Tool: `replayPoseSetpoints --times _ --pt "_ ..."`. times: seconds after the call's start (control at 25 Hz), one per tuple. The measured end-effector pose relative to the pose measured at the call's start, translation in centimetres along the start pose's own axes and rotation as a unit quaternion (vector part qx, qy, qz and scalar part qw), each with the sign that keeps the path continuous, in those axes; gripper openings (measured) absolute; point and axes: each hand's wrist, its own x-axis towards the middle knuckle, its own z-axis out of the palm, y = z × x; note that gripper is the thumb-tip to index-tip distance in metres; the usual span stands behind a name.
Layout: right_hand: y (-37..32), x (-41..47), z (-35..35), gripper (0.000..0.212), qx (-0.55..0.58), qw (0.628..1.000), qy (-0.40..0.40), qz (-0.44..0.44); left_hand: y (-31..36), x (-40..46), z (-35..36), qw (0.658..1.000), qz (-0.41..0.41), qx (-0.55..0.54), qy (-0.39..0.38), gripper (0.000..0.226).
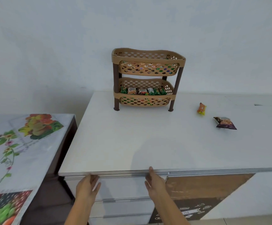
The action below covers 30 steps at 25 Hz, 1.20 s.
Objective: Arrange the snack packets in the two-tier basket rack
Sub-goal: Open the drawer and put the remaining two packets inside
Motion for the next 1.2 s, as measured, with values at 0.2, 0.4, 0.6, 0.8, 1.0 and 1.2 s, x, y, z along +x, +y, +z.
replayPoseSetpoints --times 0.2,0.4,0.6,0.8,1.0,1.2 --pt "-0.7 0.8 -1.0 0.014 0.106 0.990 -0.082 0.040 0.7 1.1 -1.2 0.996 -0.031 -0.046 -0.068 0.022" --pt "0.1 1.1 -1.9 0.018 0.033 0.999 -0.018 0.024 0.2 0.6 -0.9 1.000 -0.021 0.007 -0.010 0.025" --pt "0.4 -0.1 -3.5 0.014 -0.029 0.999 -0.022 0.024 -0.4 -0.9 -2.1 0.999 -0.001 0.047 0.017 0.019" --pt "1.3 -2.5 -5.6 0.016 -0.065 0.997 -0.027 0.032 -1.8 -2.9 -4.0 0.997 0.017 0.063 0.042 0.026" --pt "3.4 -6.9 -9.6 0.019 -0.055 0.997 -0.036 0.028 -3.9 -6.8 -8.2 0.995 0.032 0.081 0.044 0.032" --pt "5.7 -11.0 -13.0 0.018 -0.066 0.997 -0.037 0.023 -5.7 -11.2 -11.6 0.994 0.046 0.086 0.050 0.019"
